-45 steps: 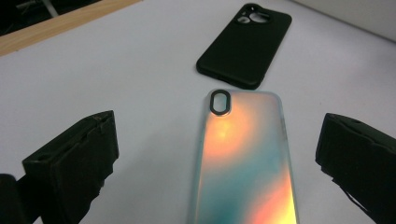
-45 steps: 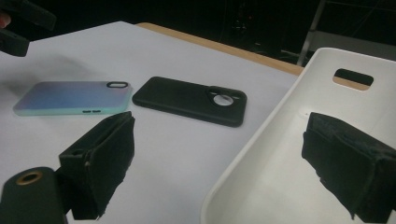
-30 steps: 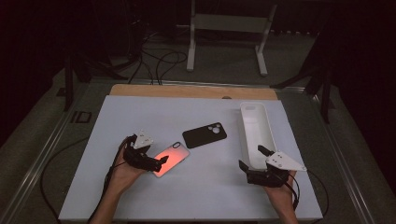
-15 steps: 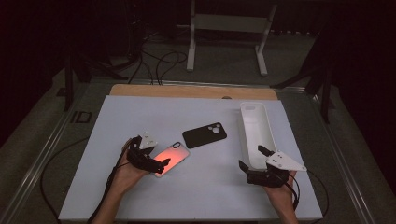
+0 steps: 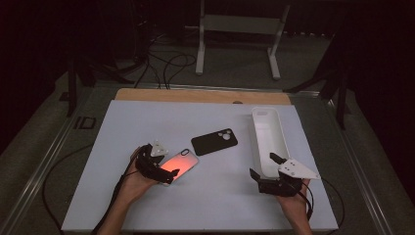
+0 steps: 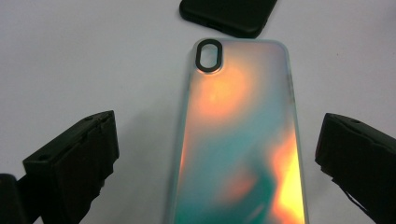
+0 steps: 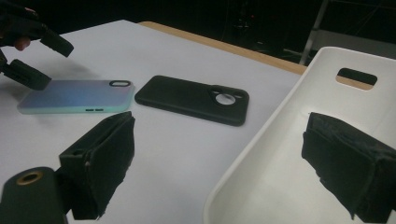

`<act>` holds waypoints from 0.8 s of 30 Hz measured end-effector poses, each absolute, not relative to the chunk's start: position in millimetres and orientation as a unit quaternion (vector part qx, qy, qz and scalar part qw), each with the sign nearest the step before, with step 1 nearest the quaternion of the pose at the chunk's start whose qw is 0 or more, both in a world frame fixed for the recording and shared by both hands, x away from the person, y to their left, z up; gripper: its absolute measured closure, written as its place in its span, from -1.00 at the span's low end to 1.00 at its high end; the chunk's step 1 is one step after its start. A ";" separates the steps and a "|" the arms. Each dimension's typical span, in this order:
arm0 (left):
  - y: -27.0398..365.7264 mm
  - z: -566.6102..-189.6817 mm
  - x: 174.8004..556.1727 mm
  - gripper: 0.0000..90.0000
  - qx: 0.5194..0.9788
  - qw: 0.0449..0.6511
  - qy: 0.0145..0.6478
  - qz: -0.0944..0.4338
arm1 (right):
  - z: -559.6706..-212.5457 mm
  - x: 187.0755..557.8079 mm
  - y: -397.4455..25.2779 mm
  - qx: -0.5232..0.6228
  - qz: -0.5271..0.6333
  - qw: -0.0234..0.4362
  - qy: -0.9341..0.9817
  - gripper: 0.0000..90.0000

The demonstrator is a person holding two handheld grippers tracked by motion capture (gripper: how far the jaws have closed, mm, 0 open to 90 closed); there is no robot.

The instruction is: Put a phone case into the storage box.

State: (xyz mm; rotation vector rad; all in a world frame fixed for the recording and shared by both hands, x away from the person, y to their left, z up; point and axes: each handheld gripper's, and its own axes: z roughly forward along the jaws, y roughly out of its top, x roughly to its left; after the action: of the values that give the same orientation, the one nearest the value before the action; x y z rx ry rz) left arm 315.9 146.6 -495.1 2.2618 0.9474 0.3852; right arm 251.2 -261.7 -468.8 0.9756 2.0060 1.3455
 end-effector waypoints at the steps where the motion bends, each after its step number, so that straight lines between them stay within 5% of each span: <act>1: 146.1 -495.6 315.9 -1.00 0.863 0.321 0.360 0.148 | -468.8 251.2 -261.7 0.361 0.498 0.265 0.743 -0.79; 24: 138.6 -511.1 316.9 -0.98 0.875 0.299 0.360 0.123 | -469.0 252.0 -262.6 0.365 0.506 0.254 0.739 -0.79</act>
State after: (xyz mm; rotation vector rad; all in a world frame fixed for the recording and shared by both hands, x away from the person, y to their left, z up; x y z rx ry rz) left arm 316.9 138.6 -511.1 2.3251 0.9557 0.3270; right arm 252.0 -262.6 -469.0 0.9923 2.0093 1.3745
